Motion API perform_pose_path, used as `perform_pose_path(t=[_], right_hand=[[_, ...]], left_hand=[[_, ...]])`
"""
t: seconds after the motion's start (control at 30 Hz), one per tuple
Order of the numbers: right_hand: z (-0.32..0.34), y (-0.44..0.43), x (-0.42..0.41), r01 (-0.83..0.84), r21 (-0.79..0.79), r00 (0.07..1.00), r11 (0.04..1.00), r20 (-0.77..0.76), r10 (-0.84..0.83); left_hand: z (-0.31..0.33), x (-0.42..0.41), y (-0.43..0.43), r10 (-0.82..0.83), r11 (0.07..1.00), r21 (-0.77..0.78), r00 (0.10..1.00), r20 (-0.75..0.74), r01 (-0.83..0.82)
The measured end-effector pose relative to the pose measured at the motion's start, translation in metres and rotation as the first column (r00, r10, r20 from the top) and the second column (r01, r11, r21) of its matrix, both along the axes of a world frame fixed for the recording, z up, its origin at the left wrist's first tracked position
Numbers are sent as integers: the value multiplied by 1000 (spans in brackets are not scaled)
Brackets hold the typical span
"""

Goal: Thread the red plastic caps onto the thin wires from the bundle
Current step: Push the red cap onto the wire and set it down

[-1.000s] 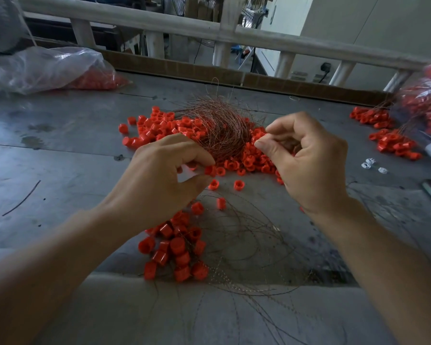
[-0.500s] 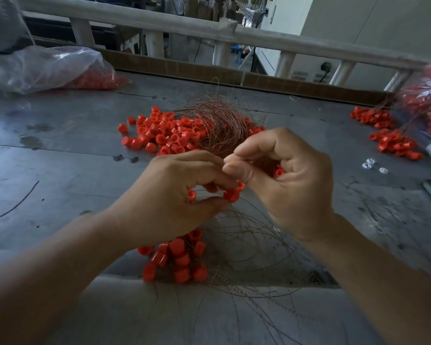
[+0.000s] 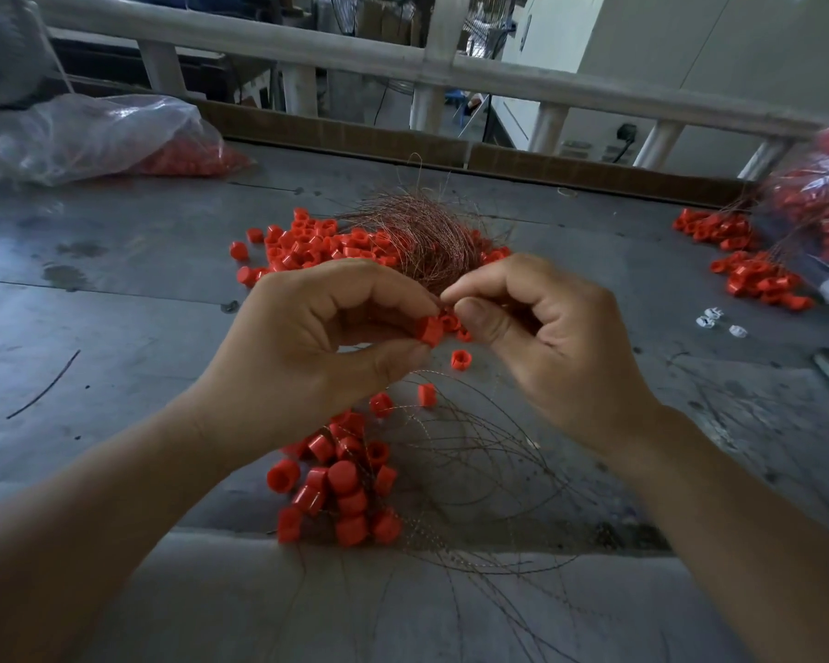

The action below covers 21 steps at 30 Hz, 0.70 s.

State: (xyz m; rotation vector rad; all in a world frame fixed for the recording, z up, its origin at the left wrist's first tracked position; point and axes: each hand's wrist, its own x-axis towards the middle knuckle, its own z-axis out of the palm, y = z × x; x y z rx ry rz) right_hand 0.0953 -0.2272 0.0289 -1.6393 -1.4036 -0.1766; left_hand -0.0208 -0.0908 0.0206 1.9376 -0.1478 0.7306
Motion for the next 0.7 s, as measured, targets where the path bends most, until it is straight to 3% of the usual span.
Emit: perform_pose_path(t=[0.27,0.7], right_hand=[[9,-8,10,128,74,991,989,22,-130],[6,-5,-1,87,-7,996,996,38,-87]], left_hand=[[-1,4,2,131,991,-4,989,-62,-132],[-1,4,1,15,978,-205,994,-109,-37]])
